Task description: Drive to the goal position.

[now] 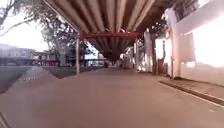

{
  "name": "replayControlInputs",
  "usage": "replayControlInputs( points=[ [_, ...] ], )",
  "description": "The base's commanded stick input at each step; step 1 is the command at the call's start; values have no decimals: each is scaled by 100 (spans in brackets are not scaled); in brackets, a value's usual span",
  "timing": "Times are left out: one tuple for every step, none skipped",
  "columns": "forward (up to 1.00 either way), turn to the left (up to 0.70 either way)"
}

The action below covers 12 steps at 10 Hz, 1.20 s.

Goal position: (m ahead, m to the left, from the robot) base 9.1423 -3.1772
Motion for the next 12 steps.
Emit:
replayControlInputs(
  points=[
    [70, 26],
    [70, 32],
    [70, 16],
    [70, 0],
    [70, 0],
    [70, 0],
    [70, 0],
    [70, 0],
    [70, 0],
    [70, 0],
    [70, 0],
    [70, 0]
  ],
)
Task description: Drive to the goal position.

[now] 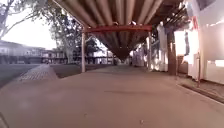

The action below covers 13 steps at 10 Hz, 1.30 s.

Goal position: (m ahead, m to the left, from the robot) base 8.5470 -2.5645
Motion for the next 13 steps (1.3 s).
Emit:
replayControlInputs(
  points=[
    [70, 0],
    [70, 0],
    [70, 0],
    [70, 0],
    [70, 0],
    [70, 0],
    [70, 0],
    [70, 0],
    [70, 0],
    [70, 0],
    [70, 0],
    [70, 0],
    [70, 0]
  ],
)
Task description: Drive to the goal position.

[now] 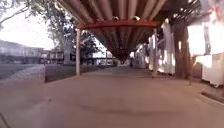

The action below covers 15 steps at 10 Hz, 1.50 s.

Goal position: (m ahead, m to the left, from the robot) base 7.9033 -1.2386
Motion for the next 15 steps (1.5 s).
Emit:
replayControlInputs(
  points=[
    [70, 0],
    [70, 0],
    [70, 0],
    [70, 0],
    [70, 0],
    [70, 0],
    [70, 0],
    [70, 0],
    [70, 0],
    [70, 0],
    [70, 0],
    [70, 0],
    [70, 0],
    [70, 0],
    [70, 0]
  ],
)
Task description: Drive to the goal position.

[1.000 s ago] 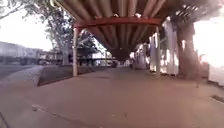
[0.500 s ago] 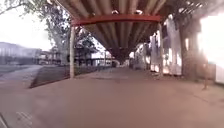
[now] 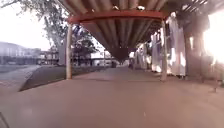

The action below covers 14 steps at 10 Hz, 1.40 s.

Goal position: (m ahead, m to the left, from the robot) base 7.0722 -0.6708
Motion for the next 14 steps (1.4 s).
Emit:
replayControlInputs(
  points=[
    [70, 0],
    [70, 0],
    [70, 0],
    [70, 0],
    [70, 0],
    [70, 0],
    [70, 0],
    [70, 0],
    [70, 0],
    [70, 0],
    [70, 0],
    [70, 0],
    [70, 0],
    [70, 0]
  ],
)
